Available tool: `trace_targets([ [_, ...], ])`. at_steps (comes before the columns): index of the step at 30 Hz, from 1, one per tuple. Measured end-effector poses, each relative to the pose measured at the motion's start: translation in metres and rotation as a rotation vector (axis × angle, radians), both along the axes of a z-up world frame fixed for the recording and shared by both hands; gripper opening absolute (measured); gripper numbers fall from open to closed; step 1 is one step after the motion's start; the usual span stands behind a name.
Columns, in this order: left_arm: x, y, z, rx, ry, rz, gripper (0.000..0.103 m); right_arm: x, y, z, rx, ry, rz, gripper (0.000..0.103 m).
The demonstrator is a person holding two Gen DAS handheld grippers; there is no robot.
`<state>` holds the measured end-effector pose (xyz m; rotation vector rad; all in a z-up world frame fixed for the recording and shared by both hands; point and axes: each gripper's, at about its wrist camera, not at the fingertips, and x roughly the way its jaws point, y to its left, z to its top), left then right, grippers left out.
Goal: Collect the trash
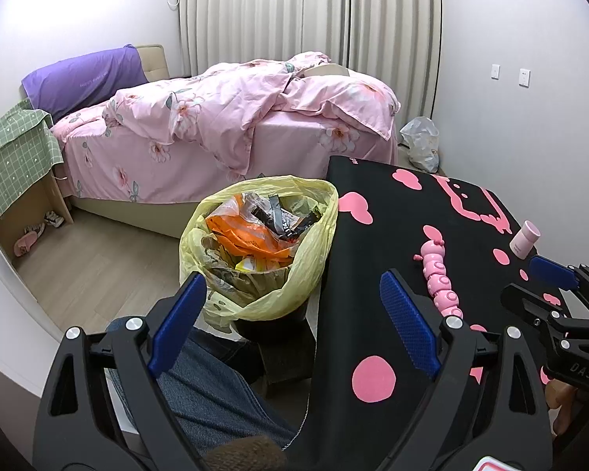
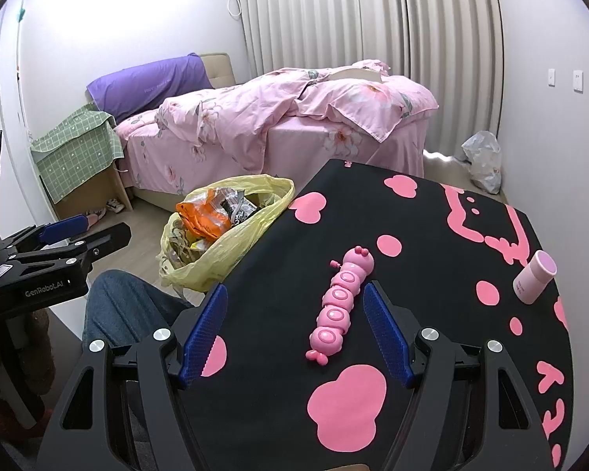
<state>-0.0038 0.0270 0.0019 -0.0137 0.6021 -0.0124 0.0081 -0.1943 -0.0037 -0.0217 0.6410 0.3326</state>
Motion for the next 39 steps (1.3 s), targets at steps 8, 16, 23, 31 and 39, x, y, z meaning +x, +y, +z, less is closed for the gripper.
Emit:
trace_targets([
  [8,0.001,0.001,0.000,-0.004,0.002,0.004,0.086,0.000,0.000,0.000,-0.002,-0.002,0.000,0.068],
  [16,0.001,0.002,0.000,-0.005,0.003,0.006,0.086,0.000,0.000,0.000,-0.002,-0.003,-0.001,0.068],
  [23,0.000,0.002,-0.002,-0.002,0.000,0.010,0.086,0.001,-0.001,0.000,-0.003,-0.001,0.002,0.068],
  [31,0.000,0.003,-0.002,-0.005,0.001,0.006,0.086,0.000,0.000,0.000,-0.003,-0.002,0.000,0.068],
  [39,0.012,0.001,-0.005,-0.077,0.042,-0.025,0.086,0.005,-0.010,0.000,-0.023,-0.011,-0.004,0.068],
])
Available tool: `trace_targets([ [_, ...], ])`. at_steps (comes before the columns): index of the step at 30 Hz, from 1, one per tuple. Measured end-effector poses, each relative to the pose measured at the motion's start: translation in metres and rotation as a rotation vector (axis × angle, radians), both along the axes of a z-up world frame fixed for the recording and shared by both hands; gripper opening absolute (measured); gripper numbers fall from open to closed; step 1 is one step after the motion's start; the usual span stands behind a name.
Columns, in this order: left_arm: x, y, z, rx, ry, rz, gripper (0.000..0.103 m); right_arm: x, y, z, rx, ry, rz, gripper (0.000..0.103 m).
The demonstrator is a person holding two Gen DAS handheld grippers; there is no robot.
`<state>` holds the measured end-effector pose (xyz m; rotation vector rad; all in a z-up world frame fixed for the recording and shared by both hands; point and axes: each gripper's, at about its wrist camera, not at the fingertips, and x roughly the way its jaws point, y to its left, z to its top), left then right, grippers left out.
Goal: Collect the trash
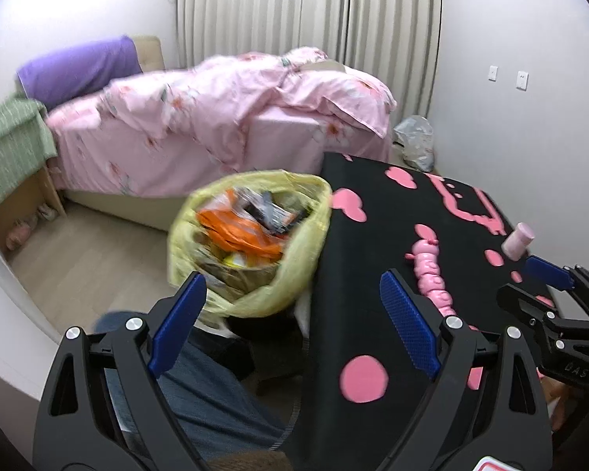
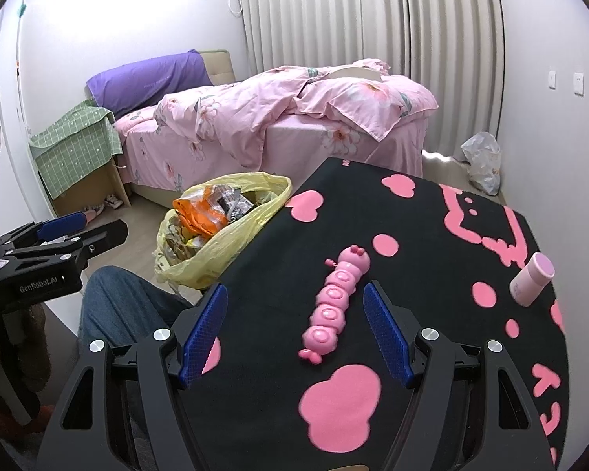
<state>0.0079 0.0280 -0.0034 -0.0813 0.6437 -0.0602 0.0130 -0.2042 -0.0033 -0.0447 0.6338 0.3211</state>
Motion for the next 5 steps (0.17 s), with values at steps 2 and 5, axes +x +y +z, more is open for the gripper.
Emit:
trace_targets([
  [2,0.016,-0.008,-0.008,-0.025,0.037,-0.024,0.086,0.005,-0.013,0.000,0.001,-0.010,-0.020,0.068],
  [5,0.046,-0.039,-0.027,0.018,0.093,-0.042,0.086,0.038,-0.051,-0.027,-0.049,0.067,-0.057,0.068],
])
